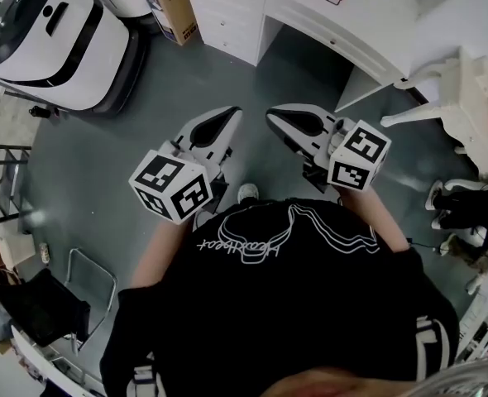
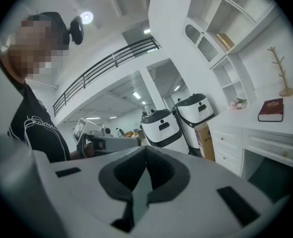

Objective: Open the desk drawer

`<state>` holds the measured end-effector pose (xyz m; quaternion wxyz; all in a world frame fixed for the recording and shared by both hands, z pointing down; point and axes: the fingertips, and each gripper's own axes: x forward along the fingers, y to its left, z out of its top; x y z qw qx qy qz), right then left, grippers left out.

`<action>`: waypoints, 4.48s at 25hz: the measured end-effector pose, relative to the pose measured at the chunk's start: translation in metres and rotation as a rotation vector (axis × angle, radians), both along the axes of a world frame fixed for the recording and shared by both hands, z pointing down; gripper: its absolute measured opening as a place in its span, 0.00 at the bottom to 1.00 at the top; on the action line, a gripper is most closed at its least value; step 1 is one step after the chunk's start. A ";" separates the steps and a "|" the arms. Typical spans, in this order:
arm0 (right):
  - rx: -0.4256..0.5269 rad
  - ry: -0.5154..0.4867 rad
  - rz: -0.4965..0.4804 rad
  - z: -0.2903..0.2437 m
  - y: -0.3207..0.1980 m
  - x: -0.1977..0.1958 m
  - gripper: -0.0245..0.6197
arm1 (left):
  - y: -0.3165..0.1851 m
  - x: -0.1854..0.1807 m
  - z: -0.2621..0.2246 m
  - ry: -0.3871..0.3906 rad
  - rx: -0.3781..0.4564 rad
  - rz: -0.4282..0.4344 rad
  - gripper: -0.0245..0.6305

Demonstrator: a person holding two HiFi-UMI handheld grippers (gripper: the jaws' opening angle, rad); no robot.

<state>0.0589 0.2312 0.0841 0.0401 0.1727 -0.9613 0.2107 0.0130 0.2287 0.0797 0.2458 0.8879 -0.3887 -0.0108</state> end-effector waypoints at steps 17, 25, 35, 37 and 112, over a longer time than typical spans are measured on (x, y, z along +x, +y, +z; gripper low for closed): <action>-0.059 -0.033 -0.001 0.027 -0.088 -0.023 0.05 | -0.087 -0.020 0.037 -0.002 -0.079 -0.001 0.04; -0.109 -0.046 -0.020 0.047 -0.195 -0.026 0.05 | -0.188 -0.021 0.061 -0.033 -0.136 -0.029 0.04; -0.141 0.008 -0.034 0.094 -0.305 -0.025 0.05 | -0.300 -0.020 0.100 -0.106 -0.172 -0.059 0.04; -0.157 0.016 -0.035 0.109 -0.320 -0.027 0.05 | -0.315 -0.024 0.115 -0.121 -0.184 -0.070 0.04; -0.571 0.107 0.177 0.411 -0.397 -0.030 0.05 | -0.593 -0.068 0.564 -0.581 -0.214 -0.036 0.18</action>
